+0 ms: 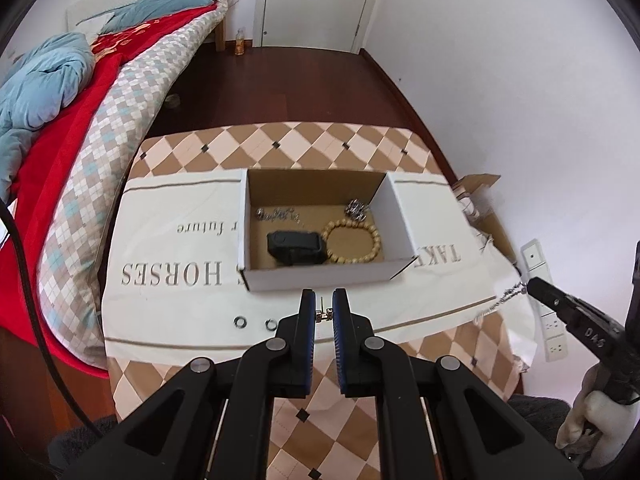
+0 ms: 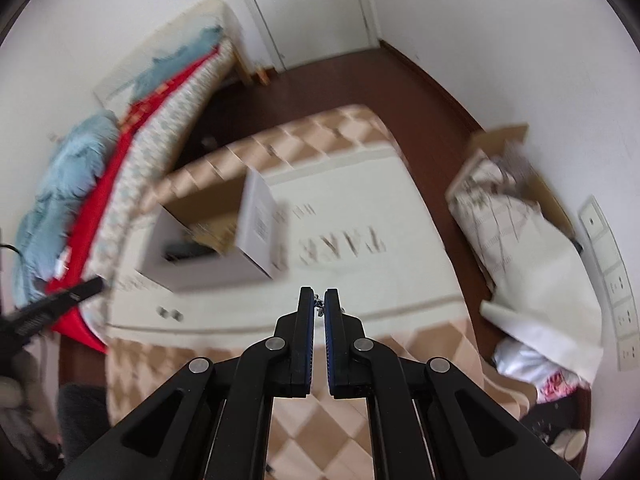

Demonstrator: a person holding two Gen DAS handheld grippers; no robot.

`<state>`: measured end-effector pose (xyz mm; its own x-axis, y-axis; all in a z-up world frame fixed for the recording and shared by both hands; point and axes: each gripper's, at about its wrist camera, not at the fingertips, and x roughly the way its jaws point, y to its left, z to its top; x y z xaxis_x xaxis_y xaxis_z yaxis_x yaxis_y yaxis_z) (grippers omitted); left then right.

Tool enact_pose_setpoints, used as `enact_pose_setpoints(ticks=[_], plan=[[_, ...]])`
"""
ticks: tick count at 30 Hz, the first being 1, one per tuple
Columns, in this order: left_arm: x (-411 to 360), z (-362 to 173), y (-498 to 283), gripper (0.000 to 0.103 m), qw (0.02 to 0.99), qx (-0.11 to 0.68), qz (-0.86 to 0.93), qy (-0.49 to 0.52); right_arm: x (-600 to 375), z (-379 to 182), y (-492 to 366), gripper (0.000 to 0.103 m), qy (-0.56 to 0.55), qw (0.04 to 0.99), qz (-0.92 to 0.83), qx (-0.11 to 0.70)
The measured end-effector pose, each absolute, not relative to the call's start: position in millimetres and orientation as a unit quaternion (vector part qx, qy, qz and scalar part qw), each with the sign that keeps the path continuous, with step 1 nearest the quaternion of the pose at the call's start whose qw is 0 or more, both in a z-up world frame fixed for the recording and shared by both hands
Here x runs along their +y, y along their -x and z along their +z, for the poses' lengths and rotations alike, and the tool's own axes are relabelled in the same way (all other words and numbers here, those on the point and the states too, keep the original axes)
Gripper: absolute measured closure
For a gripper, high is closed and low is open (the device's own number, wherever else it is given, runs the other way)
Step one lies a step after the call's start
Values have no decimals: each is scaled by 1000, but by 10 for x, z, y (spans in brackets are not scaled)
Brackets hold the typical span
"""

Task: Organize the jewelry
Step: 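Carry the heart chain and stud earring over the box with both tools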

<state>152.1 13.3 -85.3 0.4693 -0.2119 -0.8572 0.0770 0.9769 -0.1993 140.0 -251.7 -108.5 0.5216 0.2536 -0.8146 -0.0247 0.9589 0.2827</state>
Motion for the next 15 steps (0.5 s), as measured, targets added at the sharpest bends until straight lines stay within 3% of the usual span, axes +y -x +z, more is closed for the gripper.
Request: enact_pose_setpoints(ticks=[8, 15], plan=[[242, -624, -2022, 97, 858, 501, -96, 58, -2123, -544, -1855, 98, -127, 876, 143, 443], [352, -731, -2547, 97, 845, 524, -96, 46, -1687, -619, -2352, 98, -114, 862, 177, 461]])
